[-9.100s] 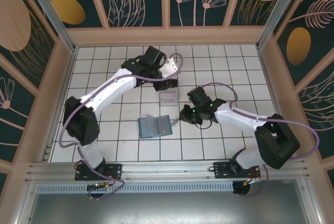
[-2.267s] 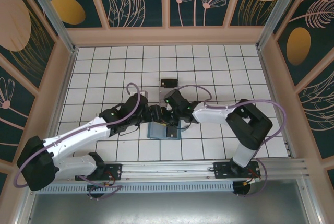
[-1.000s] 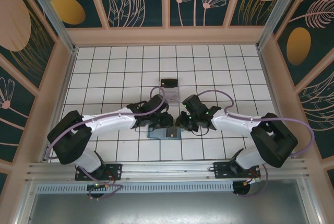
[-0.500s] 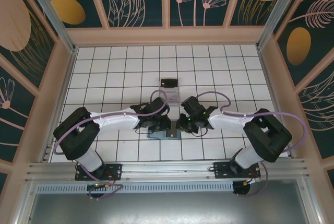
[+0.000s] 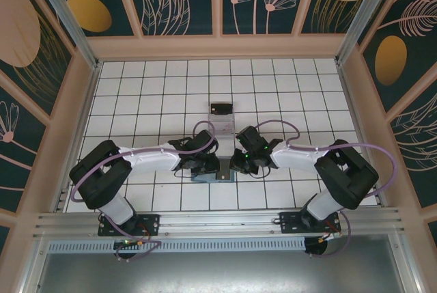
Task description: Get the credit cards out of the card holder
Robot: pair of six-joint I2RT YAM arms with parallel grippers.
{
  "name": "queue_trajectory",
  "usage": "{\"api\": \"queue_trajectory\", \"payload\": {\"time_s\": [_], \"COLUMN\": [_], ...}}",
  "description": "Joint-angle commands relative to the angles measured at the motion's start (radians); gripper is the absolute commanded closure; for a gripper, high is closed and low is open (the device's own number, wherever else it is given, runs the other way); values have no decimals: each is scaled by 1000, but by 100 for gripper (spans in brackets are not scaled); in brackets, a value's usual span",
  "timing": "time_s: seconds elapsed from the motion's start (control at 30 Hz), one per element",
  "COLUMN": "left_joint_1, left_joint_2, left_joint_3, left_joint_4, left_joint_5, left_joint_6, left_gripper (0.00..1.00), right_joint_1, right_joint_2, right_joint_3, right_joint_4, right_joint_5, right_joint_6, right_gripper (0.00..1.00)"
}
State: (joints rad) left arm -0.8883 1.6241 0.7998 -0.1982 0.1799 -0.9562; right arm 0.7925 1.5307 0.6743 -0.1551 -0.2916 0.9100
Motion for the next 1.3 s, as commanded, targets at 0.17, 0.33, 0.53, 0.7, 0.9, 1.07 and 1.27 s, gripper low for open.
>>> {"api": "queue_trajectory", "payload": {"time_s": [0.17, 0.33, 0.53, 0.7, 0.9, 1.07, 1.27], "left_joint_1": [10, 10, 11, 13, 26, 51, 61], "left_joint_2": [-6, -7, -22, -45, -100, -159, -115], "left_joint_3": [-13, 0, -9, -10, -16, -56, -55], "left_joint_4": [-3, -81, -110, -130, -80, 76, 143], "left_joint_5": [2, -70, -95, -111, -79, 21, 124], "left_joint_6": [-1, 18, 25, 25, 4, -48, -63], "left_gripper": [77, 78, 79, 81, 81, 79, 76], "right_joint_1": [-7, -6, -8, -9, -9, -9, -9], "right_joint_2": [26, 24, 23, 23, 8, 0, 3], "right_joint_3": [8, 10, 11, 10, 17, 27, 30], "right_joint_4": [-17, -21, -25, -27, -42, -50, -52], "right_joint_5": [9, 12, 14, 15, 23, 23, 22], "right_joint_6": [-19, -17, -18, -19, -20, -23, -26], "right_gripper": [87, 87, 87, 87, 87, 87, 87]}}
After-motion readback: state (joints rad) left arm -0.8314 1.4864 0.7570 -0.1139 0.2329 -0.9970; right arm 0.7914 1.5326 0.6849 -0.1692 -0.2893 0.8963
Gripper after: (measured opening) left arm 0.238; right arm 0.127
